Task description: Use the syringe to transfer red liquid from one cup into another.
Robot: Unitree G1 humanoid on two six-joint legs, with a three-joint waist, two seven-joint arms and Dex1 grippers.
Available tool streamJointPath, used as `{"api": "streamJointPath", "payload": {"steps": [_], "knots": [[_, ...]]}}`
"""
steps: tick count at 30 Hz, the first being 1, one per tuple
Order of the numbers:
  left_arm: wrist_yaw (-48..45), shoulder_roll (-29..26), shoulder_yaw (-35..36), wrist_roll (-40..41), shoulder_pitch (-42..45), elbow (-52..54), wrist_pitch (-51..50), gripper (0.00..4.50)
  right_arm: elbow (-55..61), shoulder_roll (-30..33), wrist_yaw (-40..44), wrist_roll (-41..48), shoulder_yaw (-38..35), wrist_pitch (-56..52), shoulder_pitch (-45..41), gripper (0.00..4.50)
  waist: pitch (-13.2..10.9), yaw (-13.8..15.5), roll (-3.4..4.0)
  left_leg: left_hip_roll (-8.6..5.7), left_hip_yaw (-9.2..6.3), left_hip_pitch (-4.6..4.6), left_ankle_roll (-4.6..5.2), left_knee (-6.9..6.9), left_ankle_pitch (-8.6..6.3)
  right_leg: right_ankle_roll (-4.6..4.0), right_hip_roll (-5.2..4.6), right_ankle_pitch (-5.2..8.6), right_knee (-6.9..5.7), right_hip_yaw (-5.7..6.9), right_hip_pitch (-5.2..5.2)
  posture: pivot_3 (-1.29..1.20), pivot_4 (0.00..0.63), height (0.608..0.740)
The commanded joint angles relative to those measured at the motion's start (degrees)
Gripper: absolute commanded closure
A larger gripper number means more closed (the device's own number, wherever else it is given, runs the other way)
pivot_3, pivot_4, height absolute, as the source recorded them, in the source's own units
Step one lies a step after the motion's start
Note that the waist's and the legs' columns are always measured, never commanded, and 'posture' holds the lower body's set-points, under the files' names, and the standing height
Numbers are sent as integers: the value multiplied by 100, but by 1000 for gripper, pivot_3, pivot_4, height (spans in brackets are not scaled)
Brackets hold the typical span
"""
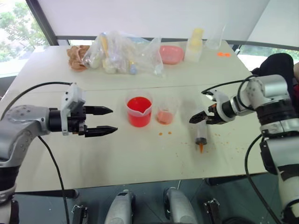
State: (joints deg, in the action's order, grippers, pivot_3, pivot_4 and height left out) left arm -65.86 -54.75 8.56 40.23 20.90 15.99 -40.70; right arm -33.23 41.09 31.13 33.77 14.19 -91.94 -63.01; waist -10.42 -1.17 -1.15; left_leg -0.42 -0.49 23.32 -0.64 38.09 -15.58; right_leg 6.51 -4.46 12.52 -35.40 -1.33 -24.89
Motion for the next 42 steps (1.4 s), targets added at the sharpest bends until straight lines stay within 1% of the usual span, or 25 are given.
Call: {"api": "streamJointPath", "payload": {"steps": [1, 4, 5, 6, 10, 14, 16, 17, 18, 19, 20, 21, 23, 25, 26, 29, 30, 32, 34, 37, 42], "knots": [[82, 24, 197, 46, -3, 110, 84, 606, -35, -151, -64, -353, -6, 230, 92, 831, 3, -2, -5, 0, 0, -1, 0, 1, 0, 0, 0, 0, 0, 0, 1, 0, 150, 740], [103, 24, 231, 34, -51, 77, 102, 606, 49, -205, -57, -491, -67, 144, 176, 2339, 3, -4, -4, 0, 1, -4, 0, 5, 0, -1, 0, 0, 0, -1, 6, 0, 150, 740], [109, 21, 234, 22, -74, 67, 114, 606, 79, -229, -70, -524, -114, 99, 208, 2747, 3, -4, -4, 0, 1, -7, 0, 5, 0, -1, 0, -1, -1, -1, 8, 0, 150, 740], [116, 18, 233, 11, -93, 58, 125, 606, 117, -252, -92, -556, -156, 60, 240, 3024, 3, -4, -5, 1, 1, -11, 0, 5, 0, -1, 1, -1, -1, -1, 11, 0, 150, 740], [146, 42, 235, 2, -100, -17, 149, 606, 152, -350, -166, -552, -451, -54, 315, 3044, 4, -2, -7, 1, 0, -14, 0, 5, 0, -1, 1, 0, -1, 0, 16, 0, 150, 740], [200, 45, 305, 30, 36, -224, 122, 606, 407, -152, -5, -419, -1035, 20, 88, 3044, -1, 1, 1, 1, 0, -18, 0, 5, 0, -1, 1, 0, -2, 0, 19, 0, 150, 740], [159, -16, 396, 25, 159, -493, 147, 606, 937, 100, 471, -267, -1336, 710, -371, 3044, -10, 4, 14, 0, 1, -13, 0, 5, 0, -1, 1, -1, -2, -1, 14, 0, 150, 740], [185, -26, 422, 10, 293, -641, 148, 606, 1214, 188, 704, -89, -1632, 1007, -694, 3044, -22, -2, 34, -1, 1, -2, 0, 6, 1, 0, 1, -1, -3, -1, 3, 0, 150, 740], [226, -5, 435, -24, 481, -824, 170, 606, 1694, 106, 676, -8, -2036, 1651, -798, 3044, -36, 1, 53, -2, 6, 5, 0, 7, 1, 6, 0, -4, -4, -5, -8, 0, 150, 740], [262, 13, 420, -96, 646, -994, 229, 606, 2007, 2, 603, 24, -2303, 2076, -832, 3044, -43, 6, 64, -3, 8, 8, 0, 8, 1, 11, -1, -7, -5, -5, -13, 0, 150, 740], [249, 8, 364, -211, 826, -1202, 338, 606, 2469, -192, 483, -75, -2511, 2900, -721, 3044, -42, 3, 62, -4, 8, 17, 0, 6, 1, 16, -1, -10, -17, -6, -30, 0, 150, 740], [195, -9, 317, -309, 949, -1392, 444, 606, 2753, -364, 374, -186, -2590, 3461, -616, 3044, -33, 7, 47, -3, 7, 18, 0, 5, 1, 16, 0, -10, -32, -5, -37, 0, 150, 740], [83, -15, 252, -441, 1168, -1748, 585, 606, 3194, -741, 299, -143, -2563, 3784, -464, 3044, -21, -2, 29, 5, -5, 11, 0, -7, 0, 12, 14, -5, -43, 3, -35, 0, 150, 740], [-8, -3, 161, -632, 1386, -2101, 784, 606, 3591, -1315, 118, -85, -2454, 4075, -271, 3044, -16, -33, 21, 13, -4, 7, 0, -9, 0, 9, 23, -4, -55, 0, -33, 0, 150, 740], [-8, 33, 135, -724, 1531, -2281, 901, 606, 3714, -1717, -4, -50, -2421, 4339, -148, 3044, -17, -50, 19, 13, -2, 4, 0, -6, 0, 8, 23, -5, -58, -2, -30, 0, 150, 740], [77, 185, 123, -956, 1961, -2781, 1238, 606, 3766, -2625, -287, -138, -2295, 5035, 117, 3044, -27, -81, 22, 10, 1, 7, -10, 12, 7, 6, 15, -8, -68, -6, -37, 0, 150, 740], [93, 230, 126, -1015, 2071, -2907, 1329, 606, 3751, -2806, -315, -193, -2233, 5221, 191, 3044, -27, -76, 22, 8, -1, 11, -14, 12, 10, 3, 14, -9, -72, -5, -43, 0, 150, 740], [103, 299, 111, -1144, 2346, -3178, 1499, 606, 3584, -3169, -263, -503, -1872, 5836, 479, 3044, -26, -67, 21, 5, -6, 11, -16, 12, 11, 4, 13, -9, -76, -4, -42, 0, 150, 740], [52, 317, 98, -1197, 2542, -3309, 1547, 606, 3383, -3295, 11, -868, -1368, 6392, 742, 3044, -22, -81, 15, 1, -7, 11, -17, 12, 11, 4, 11, -10, -79, -3, -37, 0, 150, 740], [30, 373, 119, -1182, 2813, -3384, 1530, 606, 3067, -3498, -16, -1071, -1141, 6696, 974, 3044, -22, -109, 14, -2, -6, 11, -17, 11, 11, 5, 7, -10, -79, -2, -35, 0, 150, 740], [37, 568, 139, -1118, 3292, -3417, 1466, 606, 3050, -3613, 60, -1284, -861, 6947, 1391, 3044, -23, -131, 15, -3, -7, 11, -17, 10, 11, 5, 6, -10, -80, -2, -37, 0, 150, 740]]}}
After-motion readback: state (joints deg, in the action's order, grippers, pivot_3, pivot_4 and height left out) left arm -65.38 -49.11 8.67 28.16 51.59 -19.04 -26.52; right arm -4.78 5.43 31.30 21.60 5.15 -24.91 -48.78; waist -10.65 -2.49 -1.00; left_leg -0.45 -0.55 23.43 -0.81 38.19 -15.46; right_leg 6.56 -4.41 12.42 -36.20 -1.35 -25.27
